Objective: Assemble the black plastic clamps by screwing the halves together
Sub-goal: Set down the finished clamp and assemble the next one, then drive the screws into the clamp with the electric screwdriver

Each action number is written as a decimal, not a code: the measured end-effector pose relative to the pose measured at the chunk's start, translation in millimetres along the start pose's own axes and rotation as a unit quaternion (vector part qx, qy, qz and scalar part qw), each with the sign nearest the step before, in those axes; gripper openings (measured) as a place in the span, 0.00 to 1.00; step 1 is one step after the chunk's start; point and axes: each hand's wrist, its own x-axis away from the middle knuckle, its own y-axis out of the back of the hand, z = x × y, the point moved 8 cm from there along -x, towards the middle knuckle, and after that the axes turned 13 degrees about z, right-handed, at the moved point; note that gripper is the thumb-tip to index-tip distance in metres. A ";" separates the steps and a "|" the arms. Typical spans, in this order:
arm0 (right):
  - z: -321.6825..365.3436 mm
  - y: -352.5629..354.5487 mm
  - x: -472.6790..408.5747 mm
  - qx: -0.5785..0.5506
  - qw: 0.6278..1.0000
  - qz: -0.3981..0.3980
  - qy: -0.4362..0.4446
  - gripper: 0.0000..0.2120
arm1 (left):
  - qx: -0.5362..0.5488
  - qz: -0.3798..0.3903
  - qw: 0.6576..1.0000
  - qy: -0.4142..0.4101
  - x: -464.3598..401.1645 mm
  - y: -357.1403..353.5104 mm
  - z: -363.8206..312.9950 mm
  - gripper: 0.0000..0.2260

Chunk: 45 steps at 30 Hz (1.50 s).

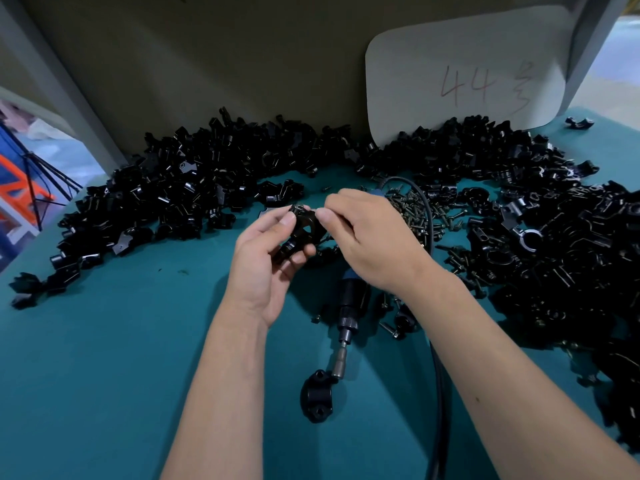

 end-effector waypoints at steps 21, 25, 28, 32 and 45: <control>17.2 -12.9 -3.5 0.029 0.998 0.039 -0.028 0.18 | -0.077 -0.046 0.996 0.018 -3.2 -2.8 10.5 0.09; 15.5 -13.5 -2.3 0.031 0.998 0.034 -0.037 0.17 | -0.117 -0.055 0.990 0.059 -3.5 -1.1 18.0 0.14; 8.4 -11.9 -2.7 -0.011 0.998 0.039 -0.052 0.16 | -0.121 -0.053 0.990 0.056 -4.1 -1.9 15.7 0.11; -7.7 -4.3 0.8 0.053 0.991 -0.009 -0.125 0.28 | -0.039 -0.069 0.996 0.043 -5.7 0.1 15.4 0.07; -83.8 0.6 26.9 -0.185 0.912 -0.038 -0.363 0.24 | -0.034 -0.106 0.987 0.113 -0.6 16.0 25.2 0.11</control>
